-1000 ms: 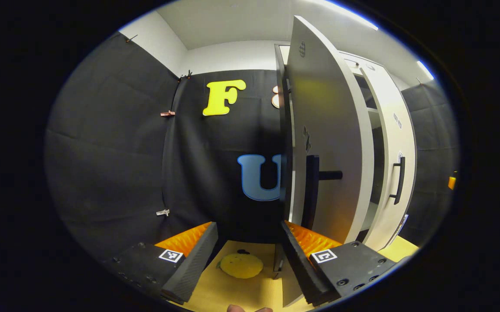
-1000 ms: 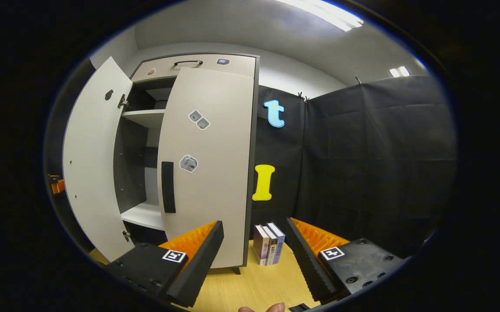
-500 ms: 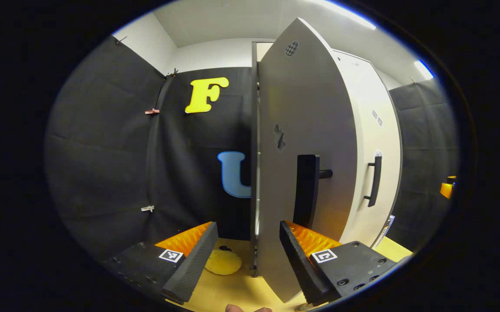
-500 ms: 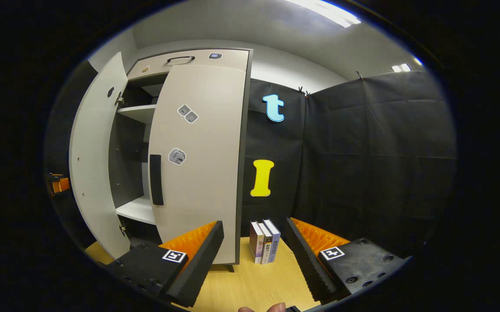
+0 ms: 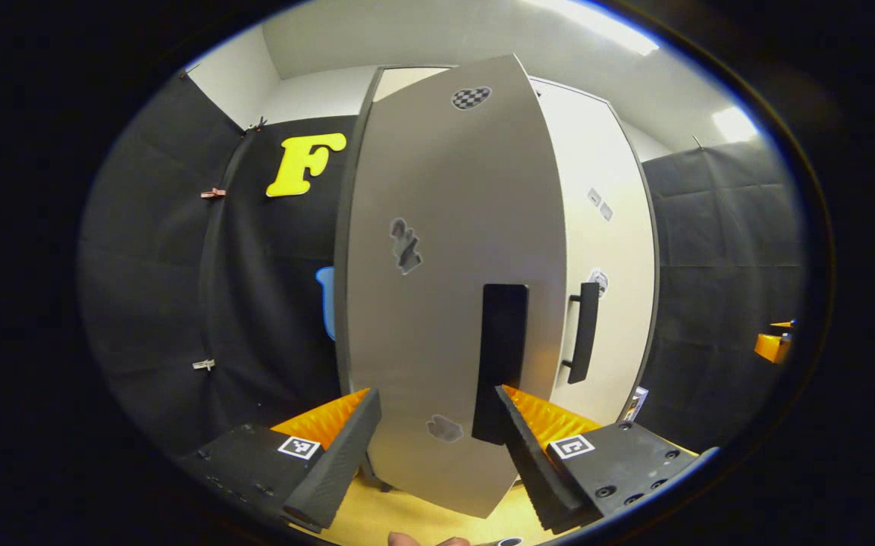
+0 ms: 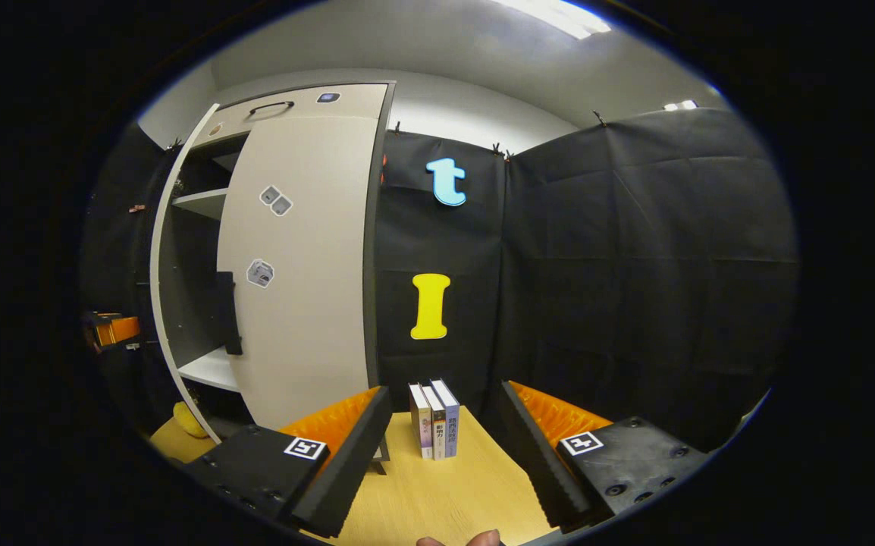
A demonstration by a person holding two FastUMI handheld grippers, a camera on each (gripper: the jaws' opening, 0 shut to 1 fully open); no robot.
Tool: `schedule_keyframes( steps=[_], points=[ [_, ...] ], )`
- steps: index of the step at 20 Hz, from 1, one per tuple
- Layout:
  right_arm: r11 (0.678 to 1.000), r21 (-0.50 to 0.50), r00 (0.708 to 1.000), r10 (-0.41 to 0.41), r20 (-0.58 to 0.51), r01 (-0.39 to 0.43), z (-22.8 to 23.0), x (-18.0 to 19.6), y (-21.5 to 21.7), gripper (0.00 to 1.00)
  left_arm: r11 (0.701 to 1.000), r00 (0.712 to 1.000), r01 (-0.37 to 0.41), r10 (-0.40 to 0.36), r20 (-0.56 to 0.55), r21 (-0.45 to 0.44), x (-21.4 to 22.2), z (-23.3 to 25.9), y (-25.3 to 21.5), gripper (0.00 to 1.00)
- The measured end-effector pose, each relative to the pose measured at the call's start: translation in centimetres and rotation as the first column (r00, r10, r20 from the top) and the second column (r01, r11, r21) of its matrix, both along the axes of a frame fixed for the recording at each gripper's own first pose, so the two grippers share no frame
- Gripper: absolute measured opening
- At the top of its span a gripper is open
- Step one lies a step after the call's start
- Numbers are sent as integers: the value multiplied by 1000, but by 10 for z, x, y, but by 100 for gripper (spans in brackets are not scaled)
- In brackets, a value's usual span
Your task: Grasp the bottle in the cabinet with the left hand and place it on the coaster, then close the right door with the right hand and the left door with the left hand.
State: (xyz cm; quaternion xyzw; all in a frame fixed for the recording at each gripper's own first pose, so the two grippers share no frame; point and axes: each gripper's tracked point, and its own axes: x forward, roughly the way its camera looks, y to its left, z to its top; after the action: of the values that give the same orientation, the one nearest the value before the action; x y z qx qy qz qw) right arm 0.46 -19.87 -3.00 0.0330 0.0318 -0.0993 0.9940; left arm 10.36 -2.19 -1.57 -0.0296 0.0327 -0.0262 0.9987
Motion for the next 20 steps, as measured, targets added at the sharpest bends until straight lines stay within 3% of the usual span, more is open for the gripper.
schedule_keyframes(
  steps=[20],
  points=[
    [995,-46,996,92,-7,-92,-7,-8,3,96,999,1000,-28,29,-10,19,78,2,-48,93]
  ],
)
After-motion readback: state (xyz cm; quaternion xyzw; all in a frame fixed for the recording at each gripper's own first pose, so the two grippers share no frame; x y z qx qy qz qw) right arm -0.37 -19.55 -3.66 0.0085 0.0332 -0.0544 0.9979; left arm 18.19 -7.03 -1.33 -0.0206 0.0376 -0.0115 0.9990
